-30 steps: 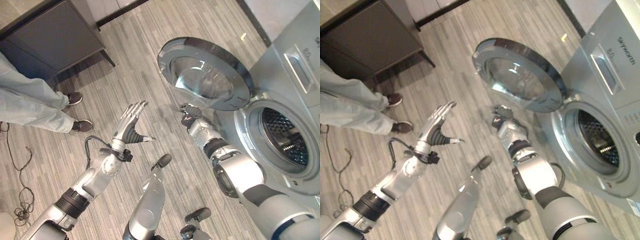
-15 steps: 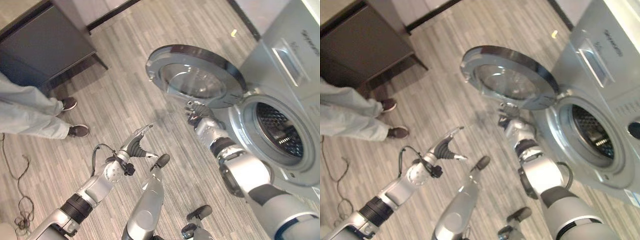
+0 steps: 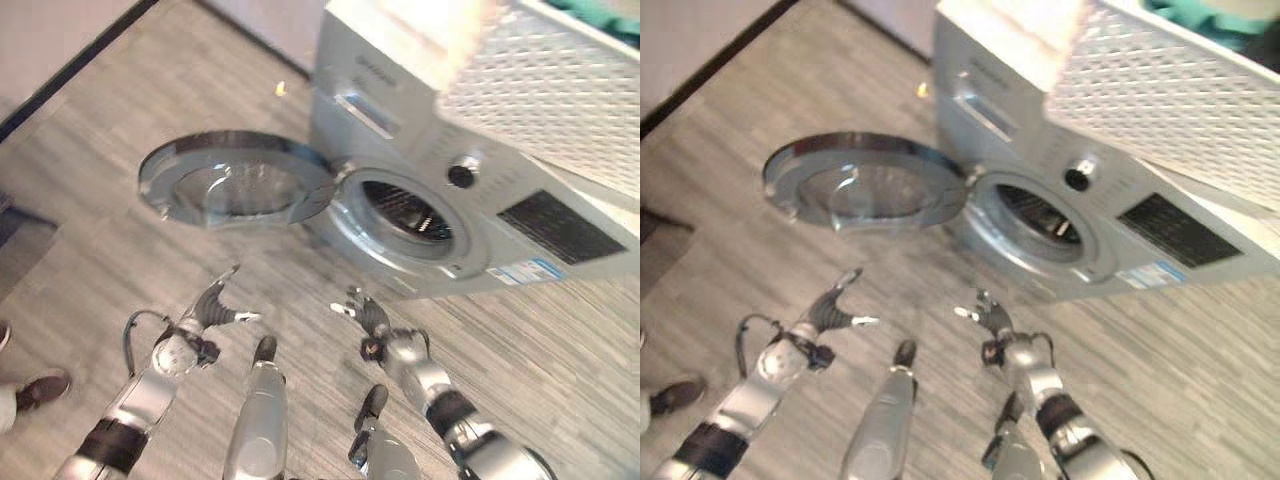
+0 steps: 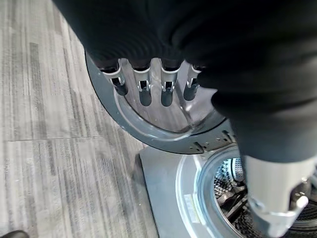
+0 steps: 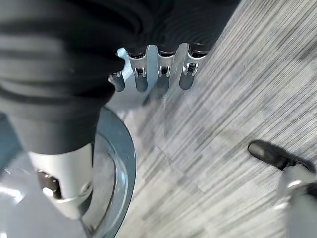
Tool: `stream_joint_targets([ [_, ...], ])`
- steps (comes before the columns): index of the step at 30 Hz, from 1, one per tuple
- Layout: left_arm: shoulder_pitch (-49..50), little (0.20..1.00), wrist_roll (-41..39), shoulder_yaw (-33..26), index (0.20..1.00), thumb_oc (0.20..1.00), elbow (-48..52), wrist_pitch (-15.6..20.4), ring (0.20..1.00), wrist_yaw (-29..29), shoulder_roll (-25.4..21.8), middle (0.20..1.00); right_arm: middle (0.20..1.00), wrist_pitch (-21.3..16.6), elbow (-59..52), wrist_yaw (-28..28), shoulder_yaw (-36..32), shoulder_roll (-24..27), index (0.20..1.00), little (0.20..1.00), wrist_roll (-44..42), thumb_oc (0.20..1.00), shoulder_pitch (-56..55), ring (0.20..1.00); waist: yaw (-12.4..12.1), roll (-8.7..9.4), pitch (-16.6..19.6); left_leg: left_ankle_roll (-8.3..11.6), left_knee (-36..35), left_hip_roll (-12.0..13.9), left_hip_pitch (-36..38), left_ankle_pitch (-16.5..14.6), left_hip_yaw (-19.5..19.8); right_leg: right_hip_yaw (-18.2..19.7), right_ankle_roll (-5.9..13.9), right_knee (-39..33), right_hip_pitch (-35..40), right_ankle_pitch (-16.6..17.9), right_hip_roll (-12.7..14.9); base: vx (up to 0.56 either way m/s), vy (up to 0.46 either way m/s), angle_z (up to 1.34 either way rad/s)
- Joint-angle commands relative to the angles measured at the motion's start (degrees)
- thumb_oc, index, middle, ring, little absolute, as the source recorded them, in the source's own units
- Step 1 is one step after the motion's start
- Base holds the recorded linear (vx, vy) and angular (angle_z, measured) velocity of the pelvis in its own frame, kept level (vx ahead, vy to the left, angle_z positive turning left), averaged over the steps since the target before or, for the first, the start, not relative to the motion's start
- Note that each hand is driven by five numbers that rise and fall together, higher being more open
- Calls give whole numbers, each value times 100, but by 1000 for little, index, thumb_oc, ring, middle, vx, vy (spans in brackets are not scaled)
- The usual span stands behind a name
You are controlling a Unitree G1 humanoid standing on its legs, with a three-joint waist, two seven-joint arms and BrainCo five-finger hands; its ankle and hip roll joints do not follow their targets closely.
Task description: Grab the laundry basket,head to the washer,open it,put in the laundry and shut it.
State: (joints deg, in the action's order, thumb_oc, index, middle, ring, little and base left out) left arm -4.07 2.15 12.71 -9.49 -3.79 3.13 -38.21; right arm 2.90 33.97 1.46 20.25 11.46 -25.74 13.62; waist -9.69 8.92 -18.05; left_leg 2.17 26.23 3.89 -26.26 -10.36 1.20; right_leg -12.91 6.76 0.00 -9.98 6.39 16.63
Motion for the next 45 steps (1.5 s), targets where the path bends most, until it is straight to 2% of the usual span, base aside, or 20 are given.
stream_joint_targets([
  [1, 289, 1000, -76, -583, 1000, 1000, -154, 142, 1000, 86, -153, 1000, 1000, -28, -94, -259, -830, 206, 1000, 1000, 108, 1000, -495, 1000, 157, -80, 276, -491, -938, -103, 697, -200, 152, 319, 625, 552, 330, 1143, 257, 26, 225, -50],
  [2, 289, 1000, -75, -578, 1000, 1000, -158, 145, 1000, 88, -150, 1000, 1000, -26, -99, -259, -831, 209, 1000, 1000, 109, 1000, -503, 1000, 147, -78, 277, -493, -953, -103, 709, -195, 141, 331, 627, 550, 328, 1146, 259, 70, 260, -52],
  [3, 334, 1000, -68, -741, 1000, 1000, -405, 113, 1000, 135, -113, 1000, 1000, -74, -80, -205, -1357, 305, 1000, 1000, -81, 1000, -906, 1000, 399, -202, 382, -590, -1289, -199, 997, -123, 99, 589, 556, 793, 229, 1105, 177, 63, 177, -34],
  [6, 446, 1000, -114, -858, 1000, 1000, -462, 129, 1000, 100, -75, 1000, 1000, -146, -49, -135, -1722, 364, 1000, 1000, -171, 1000, -1078, 1000, 522, -296, 467, -654, -1539, -292, 1256, -141, -14, 733, 533, 836, 133, 1128, 104, 97, 234, -26],
  [7, 599, 1000, -234, -1019, 1000, 1000, -532, 148, 1000, 95, -52, 1000, 1000, -197, -40, -41, -2141, 482, 1000, 1000, -285, 1000, -1224, 1000, 713, -416, 469, -695, -1716, -295, 1483, -133, -136, 782, 472, 813, -136, 843, -135, 70, 113, -15],
  [11, 731, 1000, -388, -1144, 1000, 1000, -766, 190, 1000, 151, 136, 1000, 1000, -324, -49, 115, -2520, 572, 1000, 1000, -468, 1000, -1221, 1000, 876, -550, 358, -722, -1872, -251, 1925, -213, -376, 520, 516, 763, -544, 549, -361, 141, 103, -37],
  [13, 702, 1000, -584, -1162, 1000, 1000, -1008, 266, 1000, 197, 382, 1000, 1000, -433, -126, 298, -2812, 737, 1000, 1000, -480, 1000, -1300, 1000, 991, -580, 345, -715, -1974, -265, 2316, -259, -478, 225, 534, 742, -643, 485, -428, 293, -4, -39],
  [17, 552, 1000, -680, -1047, 1000, 1000, -1239, 299, 1000, 281, 589, 1000, 1000, -505, -175, 367, -3128, 840, 1000, 1000, -676, 1000, -1502, 1000, 1078, -566, 494, -639, -2005, -308, 2603, -377, -420, 322, 422, 759, -424, 234, -499, 265, -99, 14],
  [20, 576, 1000, -1073, -1059, 1000, 1000, -1541, 345, 1000, 286, 851, 1000, 1000, -509, -57, 414, -3366, 885, 1000, 1000, -844, 1000, -1682, 1000, 1177, -573, 847, -458, -1948, -80, 2930, -518, -331, 350, 223, 1147, -307, -414, -629, 379, -187, 13],
  [21, 633, 1000, -1222, -1075, 1000, 1000, -1636, 370, 1000, 289, 910, 1000, 1000, -492, -23, 437, -3396, 888, 1000, 1000, -890, 1000, -1719, 1000, 1197, -596, 919, -341, -1779, 62, 3010, -490, -347, 303, 132, 1211, -151, -641, -729, 246, -125, -5],
  [22, 630, 1000, -1224, -1074, 1000, 1000, -1638, 373, 1000, 289, 908, 1000, 1000, -491, -24, 437, -3397, 887, 1000, 1000, -891, 1000, -1719, 1000, 1203, -584, 923, -337, -1782, 53, 2996, -466, -343, 299, 124, 1191, -154, -621, -721, 255, -258, -7],
  [23, 689, 1000, -1311, -1097, 1000, 1000, -1718, 357, 1000, 300, 907, 1000, 1000, -516, 46, 538, -3458, 930, 1000, 1000, -1008, 1000, -1685, 1000, 1175, -535, 864, -162, -495, 308, 2641, -42, -289, 356, -72, 1230, 133, -707, -914, 99, -178, 2],
  [24, 682, 1000, -1311, -1097, 1000, 1000, -1720, 359, 1000, 300, 903, 1000, 1000, -516, 49, 538, -3460, 927, 1000, 1000, -1009, 1000, -1678, 1000, 1184, -529, 872, -161, -455, 303, 2590, -35, -276, 348, -79, 1211, 116, -680, -910, 113, -235, 0],
  [26, 676, 1000, -1412, -1110, 1000, 1000, -1834, 365, 1000, 414, 933, 1000, 1000, -592, 57, 719, -3460, 974, 1000, 1000, -1121, 1000, -1559, 1000, 1082, -477, 766, -47, 542, 276, 1868, 347, 270, 406, -188, 1107, 240, -776, -997, 47, -74, -30],
  [27, 621, 1000, -1453, -1198, 1000, 1000, -1916, 342, 1000, 502, 991, 1000, 1000, -676, -49, 835, -3582, 975, 1000, 1000, -1337, 1000, -1505, 1000, 1103, -377, 825, -33, -165, 670, 1695, 116, 325, 418, -120, 984, 328, -1008, -860, 130, 59, -34],
  [29, 601, 1000, -1493, -1198, 1000, 1000, -1947, 340, 1000, 514, 1009, 1000, 1000, -735, -163, 902, -3631, 946, 1000, 1000, -1425, 1000, -1503, 1000, 1095, -358, 882, -8, -853, 834, 1708, 276, 185, 428, -94, 949, 343, -1052, -791, 137, 135, -6],
  [30, 576, 1000, -1549, -1191, 1000, 1000, -2062, 354, 1000, 597, 1104, 1000, 1000, -983, -569, 1073, -3742, 909, 1000, 1000, -1535, 1000, -1461, 1000, 953, -467, 867, 95, -1924, 934, 1543, 846, 284, 529, -87, 962, 467, -1164, -781, 93, 135, 5],
  [32, 588, 1000, -1607, -1209, 1000, 1000, -2108, 390, 1000, 654, 1132, 1000, 1000, -1043, -703, 1099, -3882, 853, 1000, 1000, -1684, 1000, -1459, 1000, 965, -513, 890, 165, -2166, 948, 1663, 823, 389, 651, -78, 1007, 457, -1194, -782, 142, 202, -13],
  [36, 788, 1000, -1496, -1157, 1000, 1000, -2220, 383, 1000, 591, 1247, 1000, 1000, -1430, -1813, 1526, -4402, 858, 1000, 1000, -1414, 1000, -1331, 1000, 1017, -699, 1113, 155, -2361, 622, 1971, 732, 289, 713, 83, 944, 623, -962, -488, 166, 232, -36],
  [45, 854, 1000, -1314, -901, 1000, 1000, -2297, 368, 1000, 492, 1133, 1000, 1000, -1402, -2674, 1969, -4371, 2758, 1000, 1000, -212, 1000, -87, 1000, 800, -537, 1188, -7, -2793, 416, 2416, 738, 67, 654, 264, 684, 752, -806, -368, 41, 78, -9],
])
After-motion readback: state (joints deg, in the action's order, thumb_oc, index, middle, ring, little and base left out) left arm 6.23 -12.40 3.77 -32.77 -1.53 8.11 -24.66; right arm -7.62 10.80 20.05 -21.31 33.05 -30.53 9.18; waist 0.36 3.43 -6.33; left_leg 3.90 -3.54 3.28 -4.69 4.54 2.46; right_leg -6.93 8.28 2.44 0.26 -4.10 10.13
